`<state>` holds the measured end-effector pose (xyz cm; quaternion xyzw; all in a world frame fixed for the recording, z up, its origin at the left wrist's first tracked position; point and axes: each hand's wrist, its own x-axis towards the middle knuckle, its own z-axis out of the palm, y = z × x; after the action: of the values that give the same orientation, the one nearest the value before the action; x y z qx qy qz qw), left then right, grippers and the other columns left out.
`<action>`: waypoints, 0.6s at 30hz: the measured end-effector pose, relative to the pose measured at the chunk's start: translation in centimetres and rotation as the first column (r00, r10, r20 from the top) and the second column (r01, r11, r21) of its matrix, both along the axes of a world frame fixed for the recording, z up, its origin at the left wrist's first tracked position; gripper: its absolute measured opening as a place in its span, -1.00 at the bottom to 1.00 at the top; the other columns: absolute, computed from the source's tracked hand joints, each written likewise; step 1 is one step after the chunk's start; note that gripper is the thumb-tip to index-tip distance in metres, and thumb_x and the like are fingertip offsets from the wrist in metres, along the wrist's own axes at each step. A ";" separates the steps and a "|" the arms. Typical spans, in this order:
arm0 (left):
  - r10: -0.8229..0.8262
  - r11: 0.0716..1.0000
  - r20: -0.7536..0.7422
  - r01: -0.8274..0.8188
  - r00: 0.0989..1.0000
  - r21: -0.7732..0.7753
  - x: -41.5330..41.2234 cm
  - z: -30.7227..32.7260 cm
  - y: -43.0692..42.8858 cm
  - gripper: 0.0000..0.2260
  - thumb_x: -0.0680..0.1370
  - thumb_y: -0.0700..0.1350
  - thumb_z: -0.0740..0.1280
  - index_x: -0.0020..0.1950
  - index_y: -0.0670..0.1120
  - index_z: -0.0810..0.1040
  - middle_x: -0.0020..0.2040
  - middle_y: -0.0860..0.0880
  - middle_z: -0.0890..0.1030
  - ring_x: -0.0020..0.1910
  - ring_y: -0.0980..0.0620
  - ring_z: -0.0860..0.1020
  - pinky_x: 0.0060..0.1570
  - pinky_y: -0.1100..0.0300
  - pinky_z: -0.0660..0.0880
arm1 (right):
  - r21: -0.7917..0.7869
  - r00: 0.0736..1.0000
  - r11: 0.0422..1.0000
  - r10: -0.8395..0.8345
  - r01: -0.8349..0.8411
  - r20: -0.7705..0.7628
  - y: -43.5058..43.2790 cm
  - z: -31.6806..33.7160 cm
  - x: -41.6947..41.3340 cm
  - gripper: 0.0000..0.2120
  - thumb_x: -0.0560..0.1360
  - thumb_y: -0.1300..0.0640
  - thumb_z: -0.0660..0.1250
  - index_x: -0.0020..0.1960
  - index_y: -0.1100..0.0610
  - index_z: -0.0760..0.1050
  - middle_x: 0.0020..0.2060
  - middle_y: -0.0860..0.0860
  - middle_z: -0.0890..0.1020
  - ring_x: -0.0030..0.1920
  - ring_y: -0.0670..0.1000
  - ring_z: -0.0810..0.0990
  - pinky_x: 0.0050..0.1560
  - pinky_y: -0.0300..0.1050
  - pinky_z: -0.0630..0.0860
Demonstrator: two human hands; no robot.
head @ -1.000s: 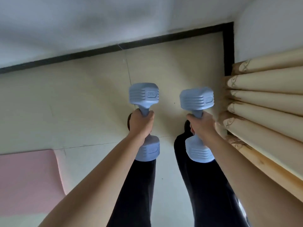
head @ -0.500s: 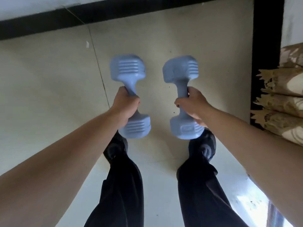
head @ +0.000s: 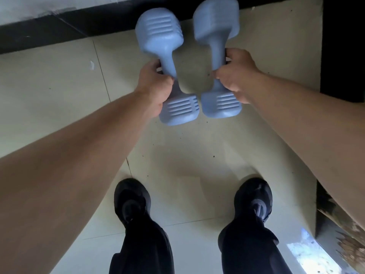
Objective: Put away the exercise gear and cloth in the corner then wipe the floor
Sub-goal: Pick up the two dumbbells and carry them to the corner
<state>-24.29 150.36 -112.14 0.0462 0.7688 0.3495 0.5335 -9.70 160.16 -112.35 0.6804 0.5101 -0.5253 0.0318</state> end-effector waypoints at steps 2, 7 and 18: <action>0.024 0.999 -0.001 -0.024 1.000 0.029 0.3 0.0 0.3 -0.63 0.43 -0.51 0.15 -0.07 -0.09 0.56 -0.21 -0.01 0.67 -0.18 0.00 0.64 -0.12 0.13 0.60 | 0.013 1.000 1.000 0.002 -0.002 0.007 0.0 0.1 -0.6 -0.68 0.42 0.28 0.32 0.14 0.08 0.59 0.00 0.04 0.67 0.02 0.08 0.65 0.12 0.10 0.63; -0.023 0.995 0.010 0.022 1.000 0.094 0.3 0.0 0.0 -0.65 0.53 -0.44 0.25 0.02 0.01 0.56 -0.05 0.01 0.66 0.00 0.03 0.61 0.18 0.09 0.54 | 0.047 1.000 0.999 -0.009 0.008 0.023 0.2 0.4 -0.8 -0.62 0.29 0.25 0.19 0.06 0.18 0.58 0.00 0.16 0.67 0.06 0.21 0.65 0.06 0.15 0.64; -0.227 0.970 -0.186 0.239 0.956 0.041 1.4 4.4 -2.8 -0.59 0.64 -0.18 0.20 0.49 -0.01 0.39 0.47 0.06 0.41 0.40 0.20 0.37 0.44 0.24 0.25 | 0.121 0.818 0.839 0.471 -0.531 0.330 -2.4 3.4 0.4 -0.56 0.63 0.14 0.15 0.50 0.13 0.23 0.37 0.18 0.47 0.34 0.23 0.46 0.19 -0.02 0.40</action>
<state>-22.90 147.59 -107.73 0.1846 0.7917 0.3026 0.4976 -9.26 157.77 -108.98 0.5896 0.7134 -0.3374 0.1721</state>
